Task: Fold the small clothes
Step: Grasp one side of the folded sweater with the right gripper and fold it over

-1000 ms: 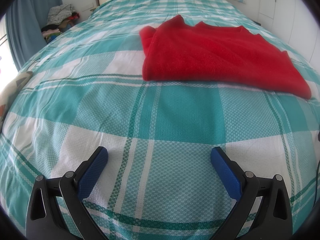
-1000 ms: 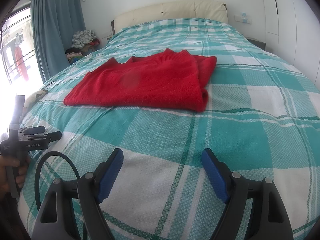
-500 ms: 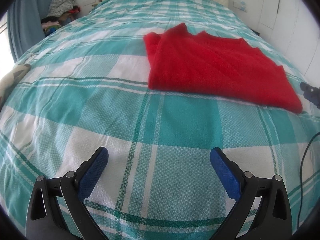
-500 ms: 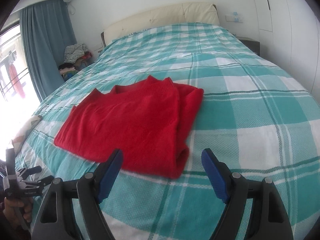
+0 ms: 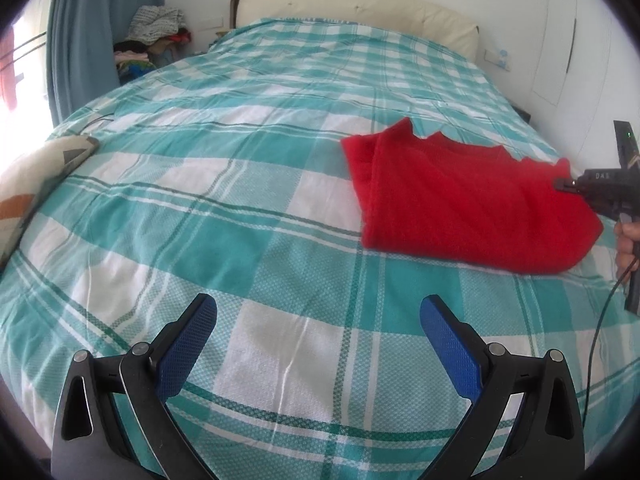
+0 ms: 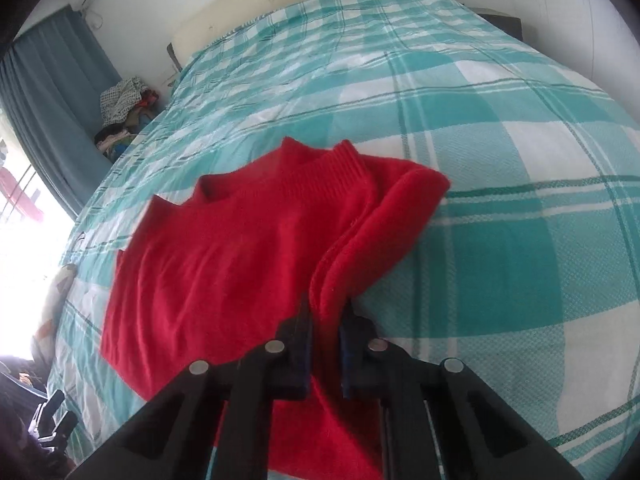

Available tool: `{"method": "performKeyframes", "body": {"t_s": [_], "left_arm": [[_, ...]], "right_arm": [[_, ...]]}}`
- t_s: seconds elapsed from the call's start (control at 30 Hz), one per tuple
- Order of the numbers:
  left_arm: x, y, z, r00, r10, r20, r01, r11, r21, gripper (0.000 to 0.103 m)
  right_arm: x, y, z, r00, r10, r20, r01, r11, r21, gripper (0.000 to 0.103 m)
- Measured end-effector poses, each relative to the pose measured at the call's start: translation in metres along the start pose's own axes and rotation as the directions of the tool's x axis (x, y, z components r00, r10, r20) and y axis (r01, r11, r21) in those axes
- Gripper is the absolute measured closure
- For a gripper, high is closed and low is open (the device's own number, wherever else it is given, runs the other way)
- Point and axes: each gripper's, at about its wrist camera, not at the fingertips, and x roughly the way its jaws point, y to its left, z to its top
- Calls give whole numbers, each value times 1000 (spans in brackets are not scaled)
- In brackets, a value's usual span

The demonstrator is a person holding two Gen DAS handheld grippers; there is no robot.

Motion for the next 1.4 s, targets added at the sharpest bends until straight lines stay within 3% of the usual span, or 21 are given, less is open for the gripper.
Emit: {"method": "performKeyframes", "body": {"t_s": [0.07,0.2,0.4,0.43,0.5,0.57,0.63,0.7,0.8,0.83,0.9,0.97,1.07,1.13,1.3,1.4], "left_arm": [[-1,10,5,1000,12,4,-12,1000,-20,1],[-1,30,8,1000,22,5,-22,997,-81,1],[5,52,8,999,49,-9,-50,989,-140,1],[5,55,8,999,51,-14,-52,988,-148,1],[6,62,7,999,47,-23,-50,984,-169,1],[6,68,7,999,38,-33,-43,981,-191,1],[6,72,8,999,25,-42,-33,977,-209,1],[6,73,9,999,14,-43,-23,975,-221,1],[6,70,11,999,8,-40,-17,976,-215,1],[7,68,11,999,8,-43,-16,978,-207,1],[10,62,10,999,7,-54,-17,982,-186,1],[13,55,7,998,9,-65,-19,986,-166,1],[16,48,4,997,30,-72,-39,990,-133,1],[18,46,2,996,56,-69,-63,992,-113,1],[19,48,3,996,51,-76,-60,991,-118,1],[18,48,3,996,14,-89,-26,992,-125,1]], "right_arm": [[-5,38,14,997,81,6,-81,997,-17,93],[18,120,27,991,128,-36,-131,985,-115,93],[88,205,1,984,135,-113,-156,967,-201,92],[100,212,-5,981,145,-132,-170,964,-206,86],[116,219,-16,950,239,-203,-271,951,-148,77],[110,216,-23,898,375,-229,-402,912,-83,62],[90,216,-24,879,430,-206,-456,885,-99,51],[66,209,-18,895,416,-161,-439,886,-153,48],[44,197,-15,978,188,-88,-206,929,-307,48],[45,195,-18,989,125,-84,-148,921,-360,49],[59,193,-32,985,91,-149,-145,901,-408,53],[81,203,-54,976,74,-205,-161,877,-453,68],[113,223,-85,978,53,-203,-152,846,-510,71],[119,234,-94,980,86,-178,-167,842,-513,71],[83,235,-86,985,107,-137,-163,843,-513,71],[41,206,-81,994,90,-66,-111,851,-513,69]]}}
